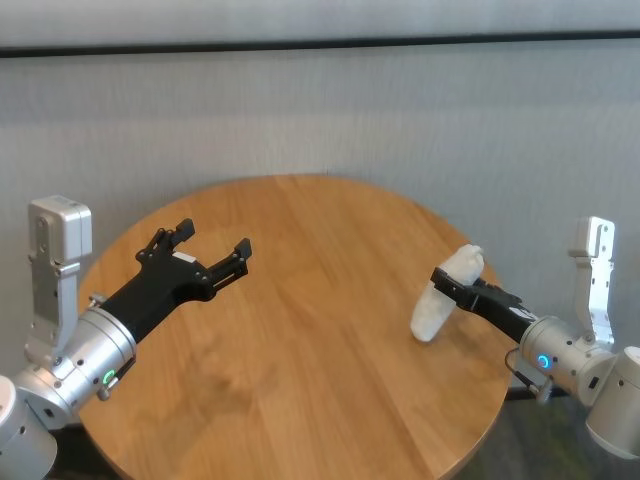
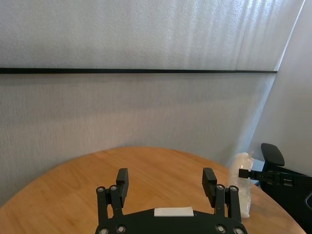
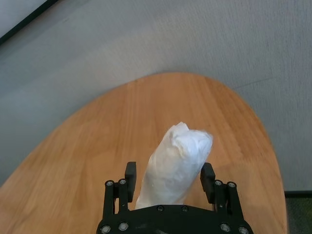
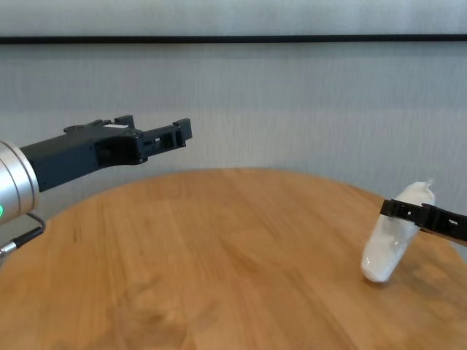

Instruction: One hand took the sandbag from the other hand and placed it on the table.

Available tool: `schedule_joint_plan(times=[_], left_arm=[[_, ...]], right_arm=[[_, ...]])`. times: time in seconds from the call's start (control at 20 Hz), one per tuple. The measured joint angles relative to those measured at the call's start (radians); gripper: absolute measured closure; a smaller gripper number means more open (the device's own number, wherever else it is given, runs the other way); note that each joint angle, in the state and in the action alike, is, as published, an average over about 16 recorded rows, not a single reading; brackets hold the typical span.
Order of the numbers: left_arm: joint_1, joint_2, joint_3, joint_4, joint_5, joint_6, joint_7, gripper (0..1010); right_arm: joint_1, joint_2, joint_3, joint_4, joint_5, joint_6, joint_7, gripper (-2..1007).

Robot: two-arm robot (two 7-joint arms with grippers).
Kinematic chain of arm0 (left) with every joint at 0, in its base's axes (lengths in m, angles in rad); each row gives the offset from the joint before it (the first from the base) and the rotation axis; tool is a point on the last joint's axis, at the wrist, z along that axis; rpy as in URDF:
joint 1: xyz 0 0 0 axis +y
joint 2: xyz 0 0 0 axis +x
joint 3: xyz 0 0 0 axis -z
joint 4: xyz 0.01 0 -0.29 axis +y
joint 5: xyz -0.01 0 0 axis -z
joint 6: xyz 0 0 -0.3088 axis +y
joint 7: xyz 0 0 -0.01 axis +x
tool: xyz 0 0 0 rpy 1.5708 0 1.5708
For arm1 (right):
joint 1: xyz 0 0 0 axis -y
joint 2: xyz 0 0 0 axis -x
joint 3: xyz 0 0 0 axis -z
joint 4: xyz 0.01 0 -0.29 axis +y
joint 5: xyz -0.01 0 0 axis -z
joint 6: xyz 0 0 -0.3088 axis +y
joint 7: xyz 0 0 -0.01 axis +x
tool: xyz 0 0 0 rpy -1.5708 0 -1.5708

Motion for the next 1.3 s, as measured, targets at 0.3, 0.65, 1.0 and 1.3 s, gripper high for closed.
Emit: schedule_joint_plan(times=[0.3,0.65,1.0,1.3], left_arm=[[0.0,0.0,0.0,0.0,0.0,-0.001,0.0,10],[0.0,-0.001,-0.001,-0.001,0.001,-0.001,0.0,10],[0.0,-0.001,-0.001,-0.001,0.001,-0.002,0.0,10],[0.0,-0.001,-0.001,-0.001,0.001,-0.002,0.0,10]], right_arm=[[-0.001,0.0,0.0,-0.001,0.001,-0.001,-0.001,78],[-0.001,0.0,0.0,-0.002,0.002,-0.002,-0.001,8],[-0.002,0.0,0.0,-0.003,0.003,-0.002,-0.002,4],[-0.002,0.0,0.0,-0.003,0.003,-0.002,-0.002,4]])
